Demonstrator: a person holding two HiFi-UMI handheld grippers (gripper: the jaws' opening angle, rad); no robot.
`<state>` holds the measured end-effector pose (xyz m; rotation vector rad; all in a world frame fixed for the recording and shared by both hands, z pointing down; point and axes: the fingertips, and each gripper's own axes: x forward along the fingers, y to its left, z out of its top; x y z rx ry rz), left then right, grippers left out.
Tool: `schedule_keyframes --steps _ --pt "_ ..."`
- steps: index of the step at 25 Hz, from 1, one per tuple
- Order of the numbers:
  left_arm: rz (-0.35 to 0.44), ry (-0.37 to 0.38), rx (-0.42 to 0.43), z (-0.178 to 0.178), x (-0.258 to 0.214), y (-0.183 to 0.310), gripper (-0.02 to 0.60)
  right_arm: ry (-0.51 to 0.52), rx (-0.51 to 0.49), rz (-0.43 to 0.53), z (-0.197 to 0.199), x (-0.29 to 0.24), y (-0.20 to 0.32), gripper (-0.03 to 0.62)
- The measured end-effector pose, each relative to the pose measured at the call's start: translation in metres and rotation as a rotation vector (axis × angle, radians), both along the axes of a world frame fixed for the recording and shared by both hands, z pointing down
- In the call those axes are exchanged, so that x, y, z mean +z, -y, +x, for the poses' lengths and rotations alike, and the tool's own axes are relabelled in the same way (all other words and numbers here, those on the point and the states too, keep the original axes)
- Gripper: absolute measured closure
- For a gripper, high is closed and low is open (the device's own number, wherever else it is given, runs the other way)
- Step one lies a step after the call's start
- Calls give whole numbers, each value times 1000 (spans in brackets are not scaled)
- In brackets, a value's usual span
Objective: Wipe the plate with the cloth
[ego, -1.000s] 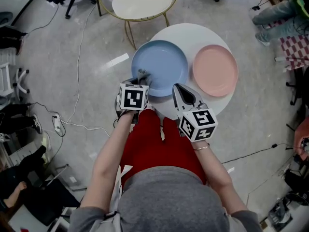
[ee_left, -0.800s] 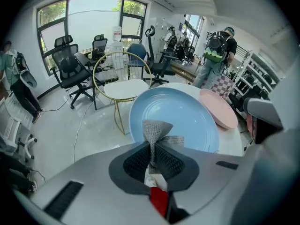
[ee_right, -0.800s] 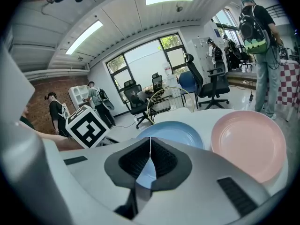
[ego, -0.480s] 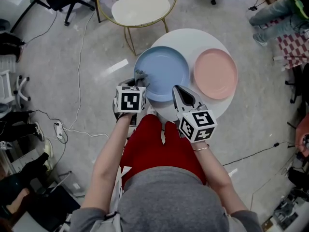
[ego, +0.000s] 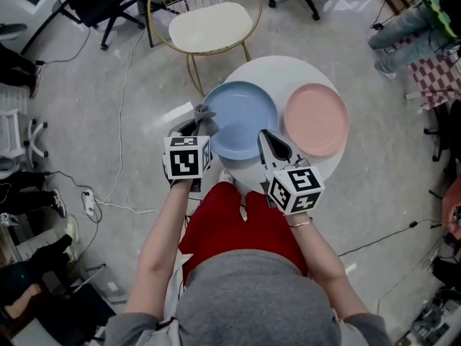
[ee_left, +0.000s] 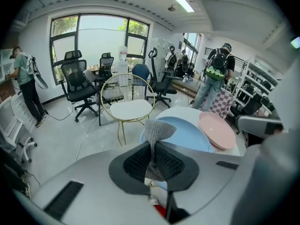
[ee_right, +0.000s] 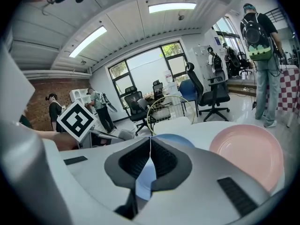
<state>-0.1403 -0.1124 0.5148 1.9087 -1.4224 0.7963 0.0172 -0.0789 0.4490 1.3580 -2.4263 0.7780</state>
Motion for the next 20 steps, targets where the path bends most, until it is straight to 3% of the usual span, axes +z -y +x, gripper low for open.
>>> schedule_keyframes --steps 20 --pt "241 -82 -3 34 -88 -16 548 29 17 154 34 -61 0 565"
